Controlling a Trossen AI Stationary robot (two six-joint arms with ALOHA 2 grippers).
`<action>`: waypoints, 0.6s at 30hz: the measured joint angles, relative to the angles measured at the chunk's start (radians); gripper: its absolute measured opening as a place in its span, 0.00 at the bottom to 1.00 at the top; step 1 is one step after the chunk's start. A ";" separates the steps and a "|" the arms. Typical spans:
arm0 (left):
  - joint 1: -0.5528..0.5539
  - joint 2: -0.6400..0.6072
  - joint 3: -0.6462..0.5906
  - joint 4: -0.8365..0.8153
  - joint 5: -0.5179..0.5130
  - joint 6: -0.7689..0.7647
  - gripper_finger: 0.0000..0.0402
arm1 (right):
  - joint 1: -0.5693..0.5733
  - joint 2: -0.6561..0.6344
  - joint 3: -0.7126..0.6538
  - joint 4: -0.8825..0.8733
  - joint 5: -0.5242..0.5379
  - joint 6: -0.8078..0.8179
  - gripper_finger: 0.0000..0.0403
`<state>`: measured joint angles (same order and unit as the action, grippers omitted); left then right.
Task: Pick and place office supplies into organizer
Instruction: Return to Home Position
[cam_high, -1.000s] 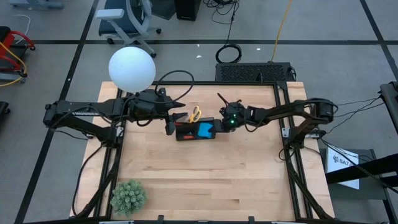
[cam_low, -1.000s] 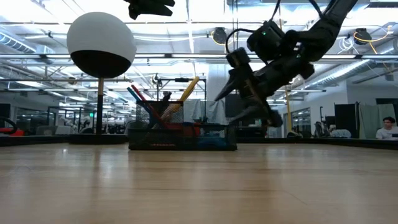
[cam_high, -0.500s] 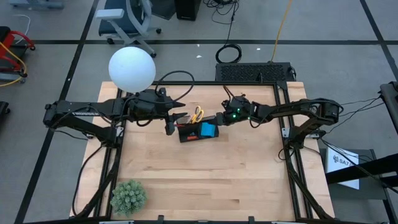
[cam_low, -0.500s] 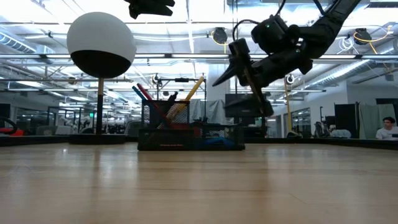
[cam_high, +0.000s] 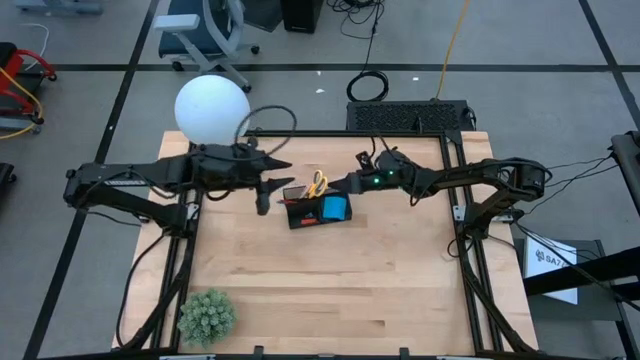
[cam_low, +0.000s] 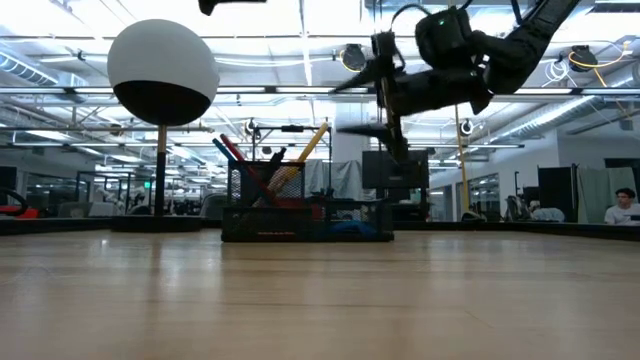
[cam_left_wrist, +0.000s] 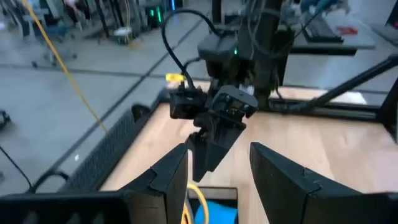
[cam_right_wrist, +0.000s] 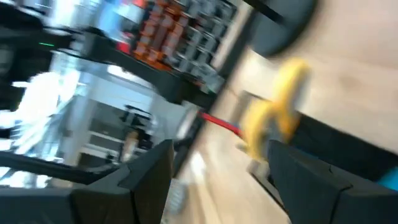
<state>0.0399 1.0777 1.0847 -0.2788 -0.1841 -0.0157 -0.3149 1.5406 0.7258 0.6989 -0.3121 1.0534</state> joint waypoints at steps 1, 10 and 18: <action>0.000 -0.017 0.000 -0.002 0.000 0.008 0.42 | 0.000 0.000 0.000 0.037 0.000 0.000 0.63; 0.000 -0.144 0.000 -0.002 0.000 -0.015 0.42 | 0.000 -0.001 0.000 0.446 0.105 0.036 0.63; 0.000 -0.184 0.000 0.000 0.000 -0.152 0.42 | 0.002 -0.001 0.000 0.575 0.130 0.088 0.63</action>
<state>0.0399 0.8932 1.0847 -0.2790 -0.1837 -0.1678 -0.3130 1.5398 0.7261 1.2743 -0.1821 1.1415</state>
